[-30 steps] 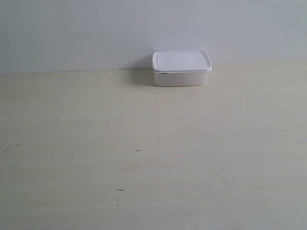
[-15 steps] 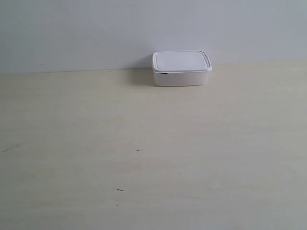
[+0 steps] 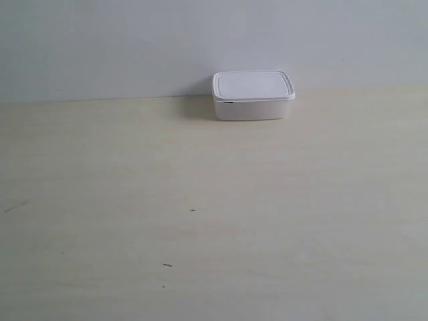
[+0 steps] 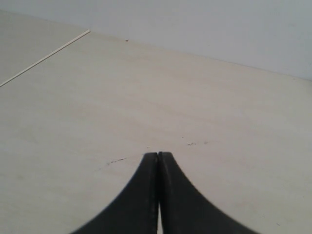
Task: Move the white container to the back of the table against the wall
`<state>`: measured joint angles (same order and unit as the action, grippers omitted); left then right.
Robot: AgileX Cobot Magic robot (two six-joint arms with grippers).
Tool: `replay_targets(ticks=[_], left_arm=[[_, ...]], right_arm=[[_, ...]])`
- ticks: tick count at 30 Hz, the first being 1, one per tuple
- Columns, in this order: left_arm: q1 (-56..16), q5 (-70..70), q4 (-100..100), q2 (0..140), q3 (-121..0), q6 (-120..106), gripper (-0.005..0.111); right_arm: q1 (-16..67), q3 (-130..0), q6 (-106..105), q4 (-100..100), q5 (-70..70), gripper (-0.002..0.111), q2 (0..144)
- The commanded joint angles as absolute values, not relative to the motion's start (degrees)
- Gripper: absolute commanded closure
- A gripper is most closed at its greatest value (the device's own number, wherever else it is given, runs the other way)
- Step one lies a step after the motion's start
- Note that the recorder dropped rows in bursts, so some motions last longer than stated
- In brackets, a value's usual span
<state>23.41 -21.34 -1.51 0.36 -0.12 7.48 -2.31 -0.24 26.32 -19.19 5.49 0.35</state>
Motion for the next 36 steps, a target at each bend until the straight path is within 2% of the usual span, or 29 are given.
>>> replay_targets(ticks=[1,5,13,33,36], left_arm=[[23.4,-21.2,-2.1,0.0,0.0,7.4,0.107],[23.4,-21.2,-2.1,0.0,0.0,7.4,0.107],[23.4,-21.2,-2.1,0.0,0.0,7.4,0.107],[23.4,-21.2,-2.1,0.0,0.0,7.4,0.107],[21.5,-21.2,-2.1,0.0,0.0,7.4,0.107]], right_arm=[[-2.7,0.0,24.7,-18.8,9.4,0.108,0.0],[-2.7,0.0,22.6,-18.5,16.2,0.108,0.0],[-2.7,0.0,15.0,-18.5,16.2,0.108,0.0],[-2.7,0.0,15.0,-18.4,16.2,0.108,0.0],[-1.5,0.0,15.0,-18.3,16.2,0.108,0.0]])
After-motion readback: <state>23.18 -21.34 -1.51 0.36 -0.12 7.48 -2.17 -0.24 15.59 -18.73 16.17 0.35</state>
